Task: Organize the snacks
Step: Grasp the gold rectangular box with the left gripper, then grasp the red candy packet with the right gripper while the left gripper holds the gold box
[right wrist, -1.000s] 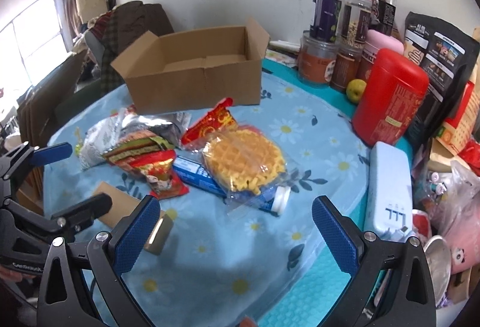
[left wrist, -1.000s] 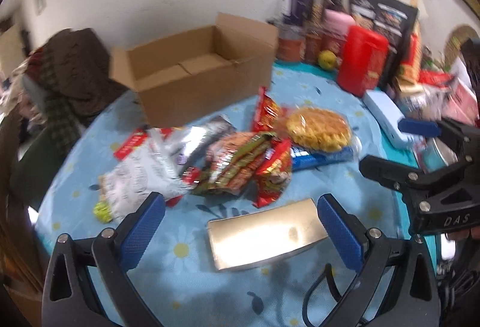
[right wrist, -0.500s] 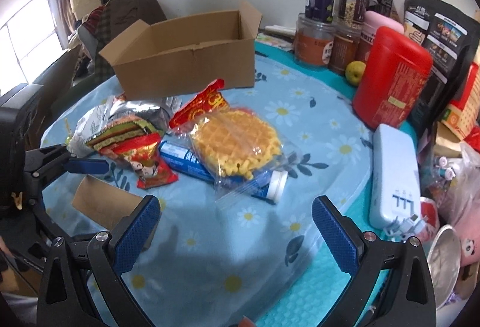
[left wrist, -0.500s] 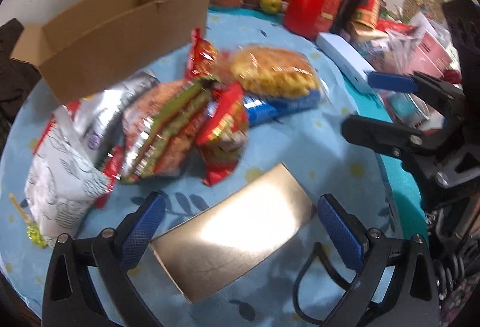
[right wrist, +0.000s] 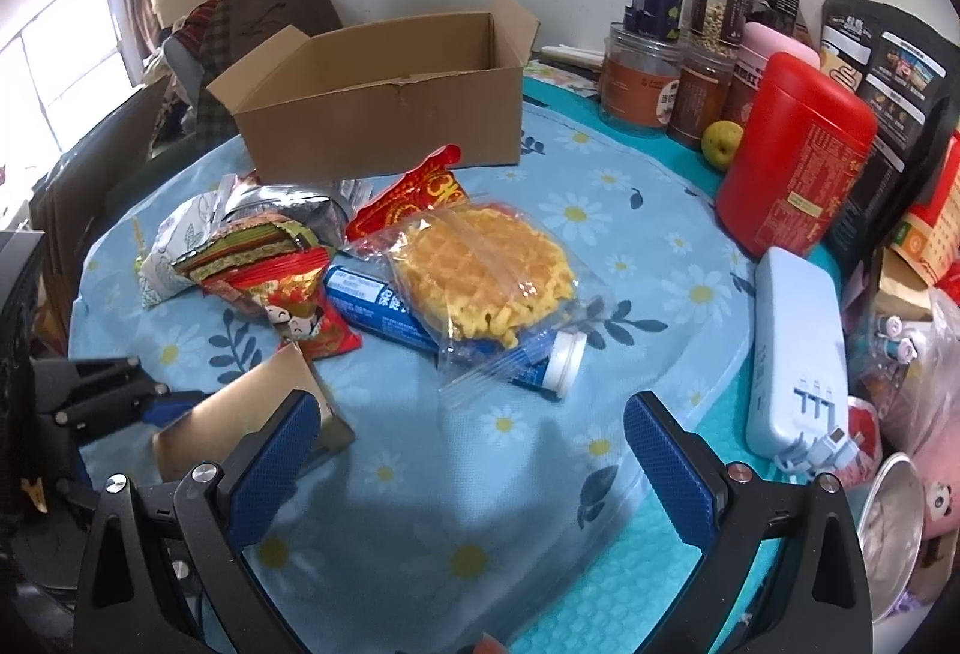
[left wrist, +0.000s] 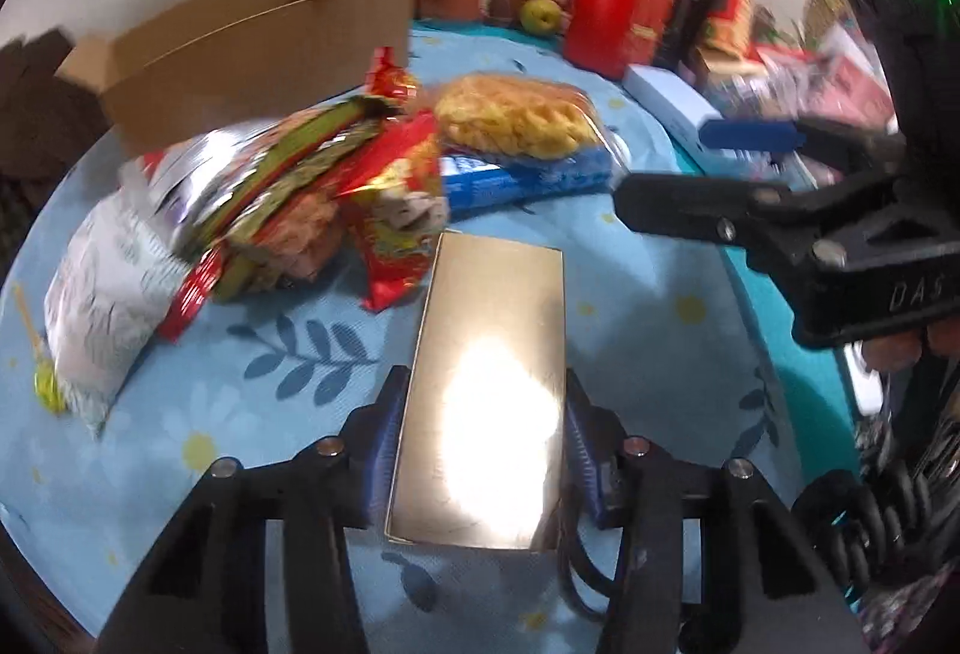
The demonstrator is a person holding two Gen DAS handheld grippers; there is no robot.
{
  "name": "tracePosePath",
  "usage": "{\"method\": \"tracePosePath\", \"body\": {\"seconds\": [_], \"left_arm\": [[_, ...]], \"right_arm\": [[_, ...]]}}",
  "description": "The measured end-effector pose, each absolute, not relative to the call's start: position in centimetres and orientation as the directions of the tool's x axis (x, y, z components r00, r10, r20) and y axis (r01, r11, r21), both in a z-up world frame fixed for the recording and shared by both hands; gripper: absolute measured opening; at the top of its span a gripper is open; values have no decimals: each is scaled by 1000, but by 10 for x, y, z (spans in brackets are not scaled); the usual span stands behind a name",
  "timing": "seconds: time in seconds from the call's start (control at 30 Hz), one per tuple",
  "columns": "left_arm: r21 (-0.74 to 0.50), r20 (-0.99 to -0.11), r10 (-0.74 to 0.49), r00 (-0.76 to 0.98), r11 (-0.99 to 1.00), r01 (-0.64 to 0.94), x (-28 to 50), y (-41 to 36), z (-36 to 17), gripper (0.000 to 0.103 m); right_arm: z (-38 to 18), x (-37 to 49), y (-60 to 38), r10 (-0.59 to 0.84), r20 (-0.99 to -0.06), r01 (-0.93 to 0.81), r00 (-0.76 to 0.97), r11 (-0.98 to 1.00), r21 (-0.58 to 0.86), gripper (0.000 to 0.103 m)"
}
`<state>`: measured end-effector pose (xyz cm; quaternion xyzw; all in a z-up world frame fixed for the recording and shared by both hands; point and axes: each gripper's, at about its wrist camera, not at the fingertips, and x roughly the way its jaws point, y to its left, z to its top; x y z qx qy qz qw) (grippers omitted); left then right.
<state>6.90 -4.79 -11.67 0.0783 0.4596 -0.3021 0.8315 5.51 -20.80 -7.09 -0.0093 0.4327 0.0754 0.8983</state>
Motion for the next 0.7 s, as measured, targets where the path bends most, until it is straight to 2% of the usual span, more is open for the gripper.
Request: {"method": "tracePosePath", "body": {"seconds": [0.4,0.47,0.57,0.7], "left_arm": [[-36,-779,-259,571,928,372,47,-6,-112,45],[-36,-772,-230,593,946,321,49,4,-112,45],[30,-748,-145,647,967,252,53,14,-116,45],[-14,-757,-165,632,972,236,59,26,-119,45]], "right_arm": [[-75,52,-185,281,-739,-242,613,957,163,103],[-78,52,-180,297,-738,-258,606,951,171,99],[-82,53,-172,303,-743,-271,596,948,170,96],[-87,54,-160,297,-752,-294,589,945,143,94]]}}
